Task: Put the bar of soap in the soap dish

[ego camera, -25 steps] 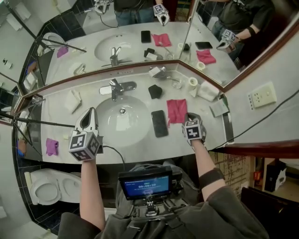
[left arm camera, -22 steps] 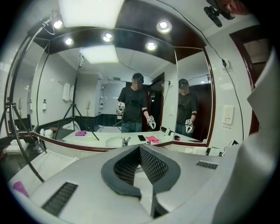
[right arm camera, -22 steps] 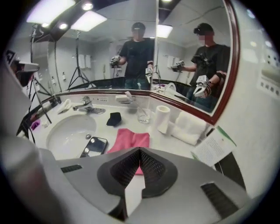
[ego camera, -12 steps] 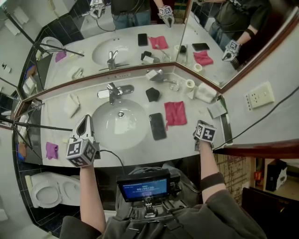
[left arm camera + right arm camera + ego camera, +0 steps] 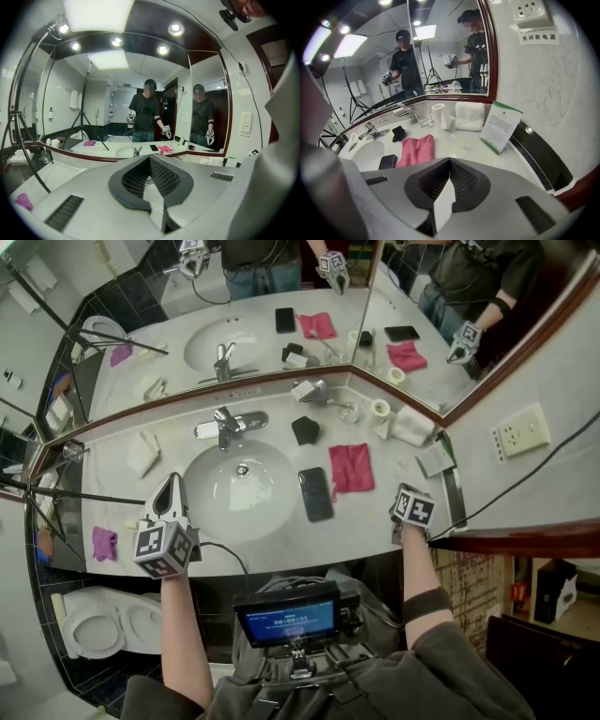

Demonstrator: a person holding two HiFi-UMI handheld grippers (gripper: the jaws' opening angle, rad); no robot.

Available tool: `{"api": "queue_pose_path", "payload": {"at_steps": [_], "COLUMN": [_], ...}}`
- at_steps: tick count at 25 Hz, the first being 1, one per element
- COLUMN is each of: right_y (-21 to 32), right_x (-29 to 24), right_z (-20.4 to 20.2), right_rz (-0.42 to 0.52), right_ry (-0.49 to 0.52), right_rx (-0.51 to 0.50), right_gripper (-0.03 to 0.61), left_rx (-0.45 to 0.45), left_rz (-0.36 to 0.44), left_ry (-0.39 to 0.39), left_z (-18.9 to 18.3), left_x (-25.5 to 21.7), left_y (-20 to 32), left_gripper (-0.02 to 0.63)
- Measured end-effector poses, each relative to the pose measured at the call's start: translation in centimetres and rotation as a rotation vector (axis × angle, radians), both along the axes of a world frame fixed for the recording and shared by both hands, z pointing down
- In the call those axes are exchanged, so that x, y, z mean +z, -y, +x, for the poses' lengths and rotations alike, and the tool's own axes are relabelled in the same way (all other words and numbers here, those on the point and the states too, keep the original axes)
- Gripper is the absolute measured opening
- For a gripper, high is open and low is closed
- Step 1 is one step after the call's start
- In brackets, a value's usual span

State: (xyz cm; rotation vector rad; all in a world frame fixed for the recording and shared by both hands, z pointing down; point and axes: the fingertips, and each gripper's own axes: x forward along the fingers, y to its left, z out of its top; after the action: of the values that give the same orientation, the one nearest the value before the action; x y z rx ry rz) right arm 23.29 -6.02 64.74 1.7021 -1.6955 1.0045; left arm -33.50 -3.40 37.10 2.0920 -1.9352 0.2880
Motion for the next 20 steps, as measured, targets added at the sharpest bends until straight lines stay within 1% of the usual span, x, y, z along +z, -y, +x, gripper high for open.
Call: {"api": "queue_pose_path", "payload": {"at_steps": [7,10,20], "right_y": [0.0,0.0,1.9], "right_x": [-0.4,-0.6,-4.3], "right_z": [0.0,0.3,-0.3], "right_rz": [0.012,0.017,0.111], "right_ry": [0.004,0.010,0.026], "right_rx": [0.000,0.006,-0.008], "right_gripper": [0.018,0.018,0.019], "left_rx": [0.006,0.001,0.004], "left_rz": [-0.002,-0.003,-0.014], "left_ry": [0.002,0.005,0.000], "left_z": [0.6,0.3,0.5], "left_x": [-0.8,-0.3,0.6], "left_y": [0.1,-0.1,-0.7], "left_gripper": [0.002,0.002,0.002]}}
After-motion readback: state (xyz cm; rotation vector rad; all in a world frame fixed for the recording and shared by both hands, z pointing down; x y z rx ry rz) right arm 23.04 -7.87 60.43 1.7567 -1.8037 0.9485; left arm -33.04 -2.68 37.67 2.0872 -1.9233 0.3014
